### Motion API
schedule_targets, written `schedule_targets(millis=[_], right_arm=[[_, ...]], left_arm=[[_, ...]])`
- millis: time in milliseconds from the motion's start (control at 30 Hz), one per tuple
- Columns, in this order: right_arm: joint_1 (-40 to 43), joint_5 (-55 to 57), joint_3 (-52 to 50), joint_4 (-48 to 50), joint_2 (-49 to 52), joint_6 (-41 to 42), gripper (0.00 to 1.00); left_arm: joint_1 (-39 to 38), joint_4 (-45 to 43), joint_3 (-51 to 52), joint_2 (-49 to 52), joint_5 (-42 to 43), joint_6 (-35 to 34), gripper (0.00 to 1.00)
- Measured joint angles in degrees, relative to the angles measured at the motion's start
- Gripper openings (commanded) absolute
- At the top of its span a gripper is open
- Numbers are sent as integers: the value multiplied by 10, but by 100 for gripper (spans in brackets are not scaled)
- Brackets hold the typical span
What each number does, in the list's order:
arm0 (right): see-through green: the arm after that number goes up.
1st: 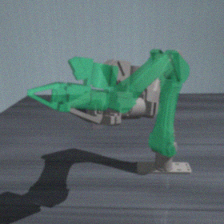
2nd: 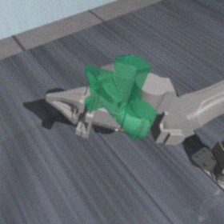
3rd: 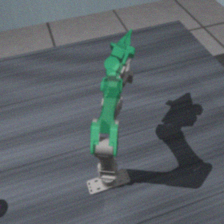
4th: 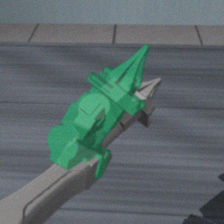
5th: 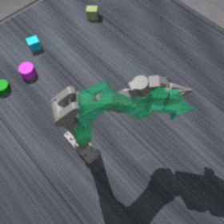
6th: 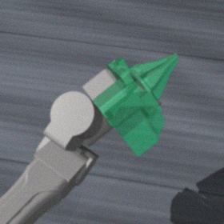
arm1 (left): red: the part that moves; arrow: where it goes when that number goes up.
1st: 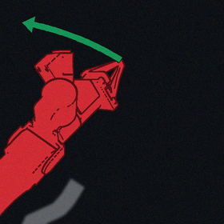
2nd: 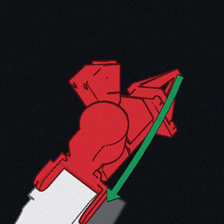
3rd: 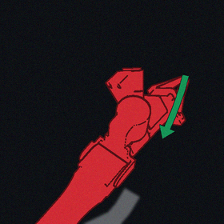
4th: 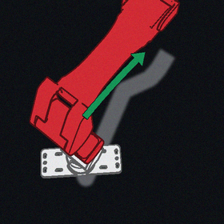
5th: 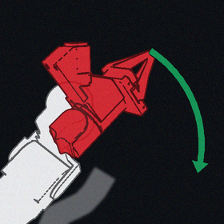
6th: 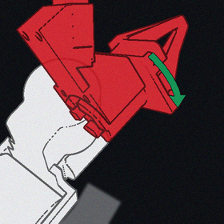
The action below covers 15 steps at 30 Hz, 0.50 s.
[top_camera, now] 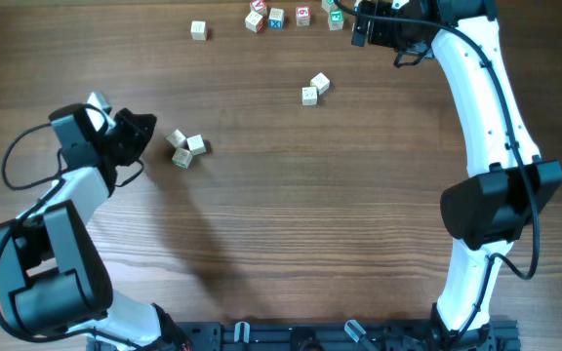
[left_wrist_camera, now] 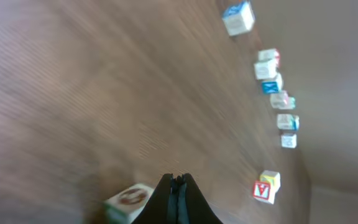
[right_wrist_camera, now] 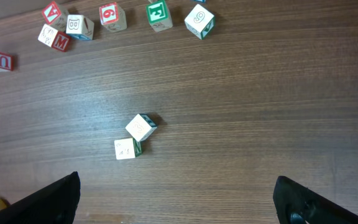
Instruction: Form a circle
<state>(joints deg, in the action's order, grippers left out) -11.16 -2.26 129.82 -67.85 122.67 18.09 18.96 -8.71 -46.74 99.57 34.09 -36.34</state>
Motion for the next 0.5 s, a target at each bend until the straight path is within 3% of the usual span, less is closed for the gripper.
schedule_targets(millis=[500], right_arm=[[0, 0, 0, 0, 0, 0, 100]], left_arm=[[5, 73, 0, 0, -26, 16, 4]])
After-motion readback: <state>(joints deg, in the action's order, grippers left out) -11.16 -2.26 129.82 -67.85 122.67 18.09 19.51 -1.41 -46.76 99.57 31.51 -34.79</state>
